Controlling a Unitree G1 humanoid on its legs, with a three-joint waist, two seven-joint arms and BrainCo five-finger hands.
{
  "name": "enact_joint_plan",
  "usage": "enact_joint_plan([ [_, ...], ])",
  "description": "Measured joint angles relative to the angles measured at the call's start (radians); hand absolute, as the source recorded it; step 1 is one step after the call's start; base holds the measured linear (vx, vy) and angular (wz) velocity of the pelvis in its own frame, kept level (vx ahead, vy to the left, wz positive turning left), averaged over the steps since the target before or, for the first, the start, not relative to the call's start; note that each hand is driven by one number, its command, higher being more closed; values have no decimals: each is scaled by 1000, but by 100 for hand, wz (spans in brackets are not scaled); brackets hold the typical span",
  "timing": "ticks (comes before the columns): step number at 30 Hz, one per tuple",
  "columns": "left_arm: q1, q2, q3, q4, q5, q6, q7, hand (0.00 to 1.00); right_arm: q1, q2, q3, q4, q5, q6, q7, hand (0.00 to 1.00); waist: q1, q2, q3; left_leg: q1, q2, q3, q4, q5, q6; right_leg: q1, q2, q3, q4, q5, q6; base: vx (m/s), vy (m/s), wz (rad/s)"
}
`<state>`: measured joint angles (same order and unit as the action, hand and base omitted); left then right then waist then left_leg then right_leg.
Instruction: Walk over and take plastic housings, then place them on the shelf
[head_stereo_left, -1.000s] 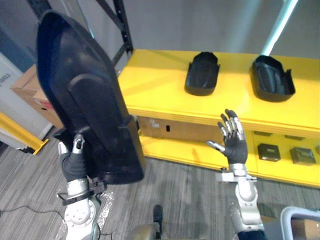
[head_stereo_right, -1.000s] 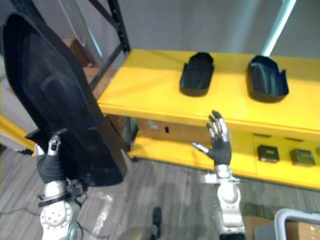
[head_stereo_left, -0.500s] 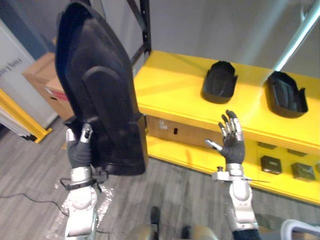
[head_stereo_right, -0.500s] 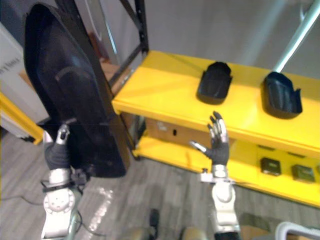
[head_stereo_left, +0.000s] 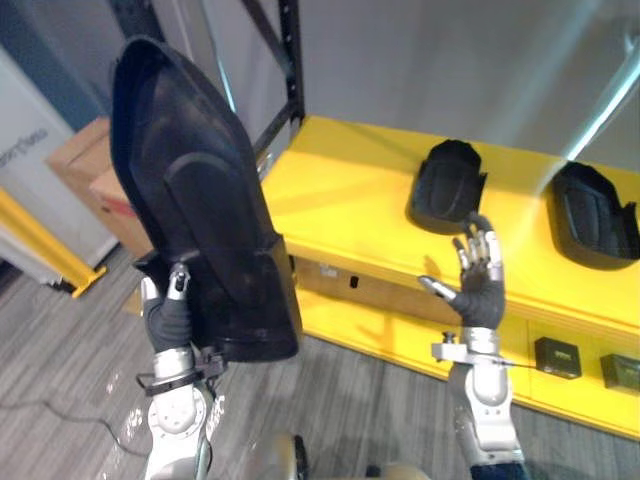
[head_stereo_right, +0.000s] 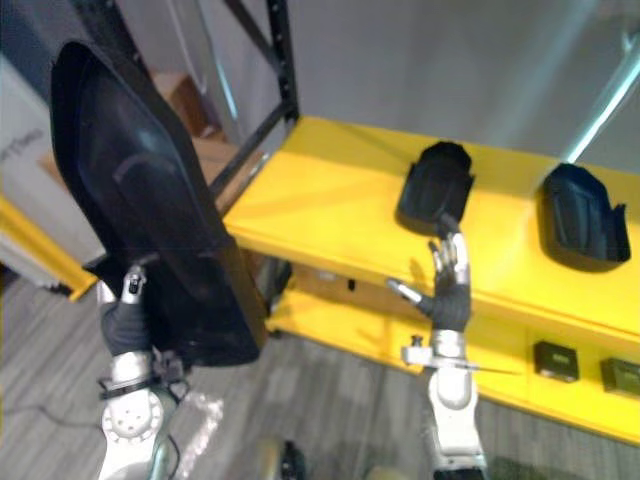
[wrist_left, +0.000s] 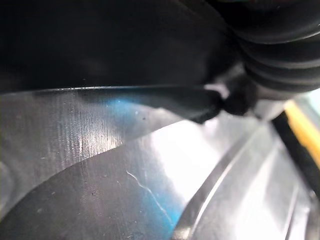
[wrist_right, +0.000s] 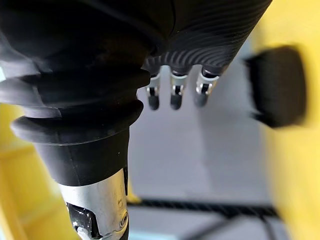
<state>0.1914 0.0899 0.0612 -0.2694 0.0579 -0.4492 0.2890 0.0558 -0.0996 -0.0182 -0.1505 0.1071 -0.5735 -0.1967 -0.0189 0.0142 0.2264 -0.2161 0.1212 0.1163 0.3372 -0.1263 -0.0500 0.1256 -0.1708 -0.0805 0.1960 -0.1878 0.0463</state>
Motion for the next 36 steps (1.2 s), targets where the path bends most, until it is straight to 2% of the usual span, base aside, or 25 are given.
enact_joint_plan([
  [1,-1,-2,-8,-1,0,-3,6,100,3,-11,1,-1,-26,-2,-44,0,-3,22,-10,26,32,-25,-71,90,-8,-3,-10,28,7,-12,36,232,444,-76],
  [2,-6,-3,-10,1,0,-7,15,100,3,-18,0,3,-45,-5,-75,0,2,34,-19,60,40,-44,-100,99,-97,0,-30,68,12,-45,107,223,462,-72],
  [3,-22,7,-9,15,0,-5,19,100,8,1,-1,10,-44,-6,-90,0,-4,3,-14,63,9,-20,-82,94,-81,2,-65,80,15,-42,111,193,416,-61],
  [4,-30,13,-13,22,-1,10,23,100,20,35,3,8,-45,-8,-119,0,-11,-22,-10,80,-19,8,-97,77,-56,-5,-97,81,7,12,109,123,284,-29],
  [5,-29,18,-14,22,-1,12,23,100,21,51,3,8,-45,-8,-132,0,-13,-28,-11,87,-24,18,-106,74,-50,-8,-104,80,0,37,111,172,362,-50],
  [6,-25,30,-13,22,5,23,21,100,20,83,1,4,-42,-13,-160,0,-13,-36,-14,123,-31,50,-137,72,-40,-11,-114,78,-14,98,127,138,278,-44],
  [8,-23,34,-2,19,33,42,21,100,19,99,1,-1,-44,-24,-187,0,-12,-40,-17,161,-35,80,-172,74,-31,-7,-121,67,-22,144,134,118,209,-44],
  [10,-23,52,7,18,38,60,21,100,19,115,1,-1,-44,-35,-211,0,-13,-51,-34,174,-38,107,-202,77,-25,-21,-129,23,-36,165,138,82,119,-35],
  [12,-22,60,21,18,33,110,19,100,24,119,-4,0,-45,-34,-220,0,-17,-55,-37,180,-35,134,-212,78,-24,-22,-127,-5,-70,178,141,26,17,-32],
  [16,-25,57,32,19,28,165,-6,100,61,102,-62,1,-56,-25,-207,0,-40,-28,-51,183,-24,145,-250,103,-34,-23,-112,-42,-106,179,141,-4,-53,-11],
  [17,-26,57,32,19,28,176,-25,100,67,86,-81,1,-51,-13,-190,0,-51,-13,-57,192,-19,144,-283,124,-40,-23,-102,-58,-109,179,142,-19,-92,-5],
  [19,-42,56,21,20,27,197,-46,100,78,63,-106,1,-43,-6,-168,0,-52,5,-63,223,-5,155,-336,154,-51,-22,-84,-58,-113,179,142,-24,-87,-14],
  [22,-132,58,-5,81,25,246,-61,100,79,26,-108,2,-15,4,-110,0,-55,30,-73,251,10,170,-393,192,-63,-25,-62,-58,-123,179,142,-66,-78,-14],
  [24,-209,61,-2,153,12,287,-59,100,78,23,-104,1,2,5,-73,0,-71,39,-79,249,10,172,-417,209,-66,-32,-59,-59,-133,177,139,-92,-39,-10],
  [26,-291,76,5,251,-12,341,-41,100,85,25,-78,2,26,34,-33,0,-78,37,-77,250,9,200,-418,212,-69,-39,-60,-58,-153,167,127,-115,-17,-33],
  [29,-376,135,14,383,-13,399,-4,100,119,23,-67,34,53,113,-38,0,-105,41,-75,247,14,223,-425,223,-75,-56,-57,-53,-158,135,119,-134,-42,-23],
  [31,-441,186,22,483,-27,442,24,100,144,11,-97,147,78,182,-66,0,-132,52,-74,247,30,233,-426,227,-79,-67,-43,-45,-152,129,110,-107,-49,-21],
  [32,-477,217,29,524,-54,468,38,100,163,7,-134,239,88,214,-77,0,-134,53,-74,248,39,253,-426,231,-84,-80,-35,-25,-146,128,107,-58,-24,-32],
  [34,-513,250,44,552,-86,511,56,100,193,5,-186,336,81,239,-94,0,-141,54,-74,247,44,263,-426,233,-86,-92,-30,-13,-140,130,108,-7,-15,-22],
  [36,-548,301,56,586,-122,577,63,100,246,0,-259,446,68,248,-91,0,-163,54,-74,255,44,275,-426,236,-86,-92,-29,0,-133,134,114,30,-8,-10],
])
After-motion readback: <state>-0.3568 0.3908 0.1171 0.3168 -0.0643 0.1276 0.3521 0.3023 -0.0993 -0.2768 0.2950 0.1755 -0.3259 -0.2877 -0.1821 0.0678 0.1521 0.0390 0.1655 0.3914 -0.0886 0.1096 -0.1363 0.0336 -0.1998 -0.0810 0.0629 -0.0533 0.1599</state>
